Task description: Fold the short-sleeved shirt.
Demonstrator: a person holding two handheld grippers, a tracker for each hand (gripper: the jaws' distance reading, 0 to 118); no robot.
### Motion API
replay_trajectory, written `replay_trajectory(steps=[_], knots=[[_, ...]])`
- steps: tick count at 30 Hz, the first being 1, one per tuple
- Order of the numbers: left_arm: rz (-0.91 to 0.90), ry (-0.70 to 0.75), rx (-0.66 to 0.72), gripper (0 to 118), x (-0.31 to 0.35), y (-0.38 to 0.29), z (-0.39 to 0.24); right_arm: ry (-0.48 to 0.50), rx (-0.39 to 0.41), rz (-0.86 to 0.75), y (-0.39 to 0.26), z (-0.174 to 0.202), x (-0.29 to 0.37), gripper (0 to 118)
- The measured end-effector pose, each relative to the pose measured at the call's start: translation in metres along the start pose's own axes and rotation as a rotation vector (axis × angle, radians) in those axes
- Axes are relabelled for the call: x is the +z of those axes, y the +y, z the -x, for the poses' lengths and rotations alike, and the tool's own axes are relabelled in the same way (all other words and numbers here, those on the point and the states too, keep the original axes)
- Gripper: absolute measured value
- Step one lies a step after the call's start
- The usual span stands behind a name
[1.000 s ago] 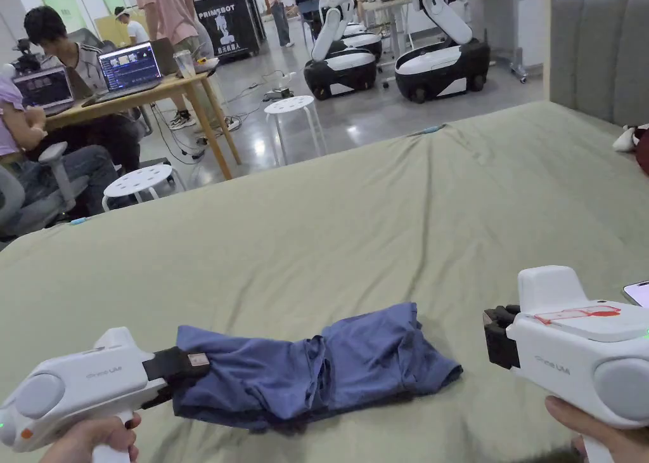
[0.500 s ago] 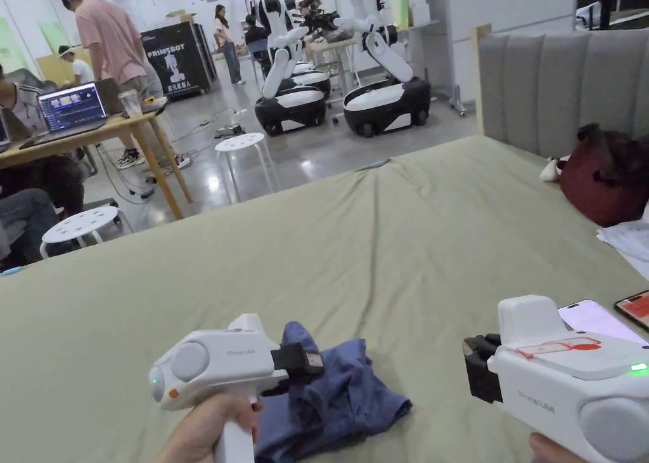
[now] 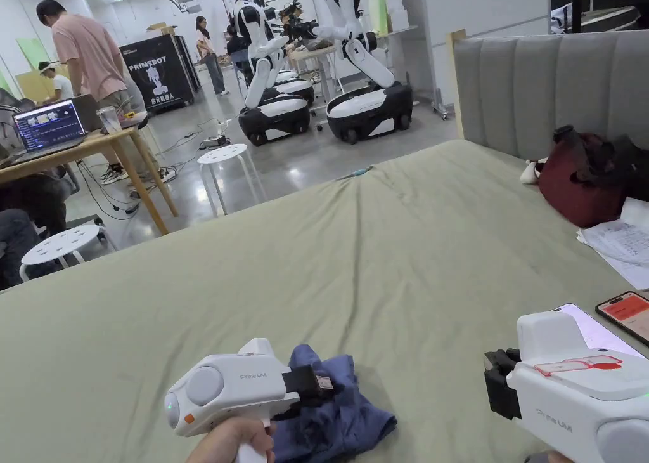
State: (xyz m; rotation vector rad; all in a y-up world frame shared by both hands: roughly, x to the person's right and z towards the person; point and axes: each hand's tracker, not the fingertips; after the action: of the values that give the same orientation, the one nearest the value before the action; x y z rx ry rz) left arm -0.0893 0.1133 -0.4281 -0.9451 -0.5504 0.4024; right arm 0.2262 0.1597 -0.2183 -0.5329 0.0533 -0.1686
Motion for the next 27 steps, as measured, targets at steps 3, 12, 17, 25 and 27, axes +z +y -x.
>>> replay_trajectory(steps=[3, 12, 17, 25, 27], knots=[[0.023, -0.019, -0.026, 28, 0.000, 0.000, 0.000, 0.010, -0.001, 0.014, -0.002, 0.001, -0.003, 0], [-0.111, -0.078, -0.031, 100, 0.041, 0.011, -0.003, 0.001, 0.000, 0.018, -0.001, -0.001, -0.003, 0], [-0.068, 0.031, 0.007, 2, 0.022, 0.008, 0.005, 0.019, 0.004, 0.021, -0.003, 0.003, -0.004, 0], [0.047, 0.031, -0.045, 1, -0.045, -0.008, -0.012, 0.010, 0.026, 0.033, -0.004, 0.006, -0.005, 0], [0.053, 0.031, -0.057, 0, -0.058, -0.010, -0.012, 0.003, 0.030, 0.031, -0.004, 0.006, -0.004, 0]])
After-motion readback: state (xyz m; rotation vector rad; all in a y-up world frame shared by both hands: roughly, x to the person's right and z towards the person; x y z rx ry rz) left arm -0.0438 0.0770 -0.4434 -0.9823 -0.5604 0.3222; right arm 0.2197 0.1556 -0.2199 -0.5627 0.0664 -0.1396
